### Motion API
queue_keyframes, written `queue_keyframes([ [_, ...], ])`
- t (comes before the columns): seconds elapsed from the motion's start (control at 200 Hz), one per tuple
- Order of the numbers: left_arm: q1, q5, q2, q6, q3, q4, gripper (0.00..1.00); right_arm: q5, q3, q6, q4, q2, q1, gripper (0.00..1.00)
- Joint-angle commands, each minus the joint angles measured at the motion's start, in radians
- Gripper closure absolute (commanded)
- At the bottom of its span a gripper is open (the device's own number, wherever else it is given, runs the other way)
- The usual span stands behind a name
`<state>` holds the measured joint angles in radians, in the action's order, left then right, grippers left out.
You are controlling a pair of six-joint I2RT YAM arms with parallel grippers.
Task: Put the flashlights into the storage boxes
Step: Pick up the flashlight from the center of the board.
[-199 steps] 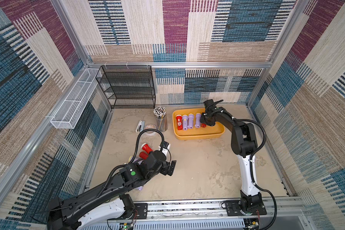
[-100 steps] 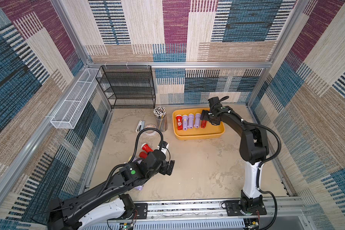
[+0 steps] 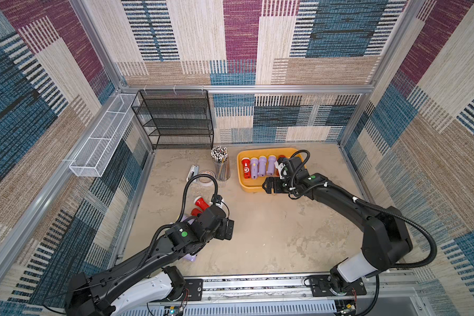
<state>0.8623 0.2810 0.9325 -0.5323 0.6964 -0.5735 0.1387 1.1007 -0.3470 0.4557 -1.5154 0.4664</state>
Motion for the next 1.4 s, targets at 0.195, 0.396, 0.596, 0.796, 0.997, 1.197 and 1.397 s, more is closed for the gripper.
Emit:
queue_keyframes([
  [0.195, -0.112, -0.049, -0.096, -0.173, -0.097, -0.034, 0.05, 0.012, -0.162, 0.013, -0.08, 0.184, 0.019, 0.0],
  [0.396, -0.206, -0.086, -0.136, -0.189, -0.128, -0.068, 0.06, 0.006, -0.226, 0.003, -0.101, 0.228, 0.036, 0.0],
  [0.596, -0.278, -0.116, -0.11, -0.161, -0.117, -0.056, 0.05, 0.034, -0.306, -0.016, -0.141, 0.282, 0.071, 0.01],
  [0.796, -0.33, -0.148, -0.036, -0.141, -0.098, 0.001, 0.05, 0.135, -0.332, -0.023, -0.199, 0.37, 0.179, 0.0],
  [0.997, -0.383, -0.166, 0.049, -0.108, -0.058, 0.041, 0.05, 0.155, -0.377, -0.077, -0.277, 0.424, 0.31, 0.0],
  [1.197, -0.419, -0.163, 0.14, -0.075, 0.006, 0.073, 0.07, 0.12, -0.415, -0.097, -0.29, 0.413, 0.327, 0.0],
  [1.397, -0.443, -0.181, 0.247, -0.069, 0.048, 0.133, 0.14, 0.075, -0.428, -0.106, -0.29, 0.438, 0.327, 0.0],
])
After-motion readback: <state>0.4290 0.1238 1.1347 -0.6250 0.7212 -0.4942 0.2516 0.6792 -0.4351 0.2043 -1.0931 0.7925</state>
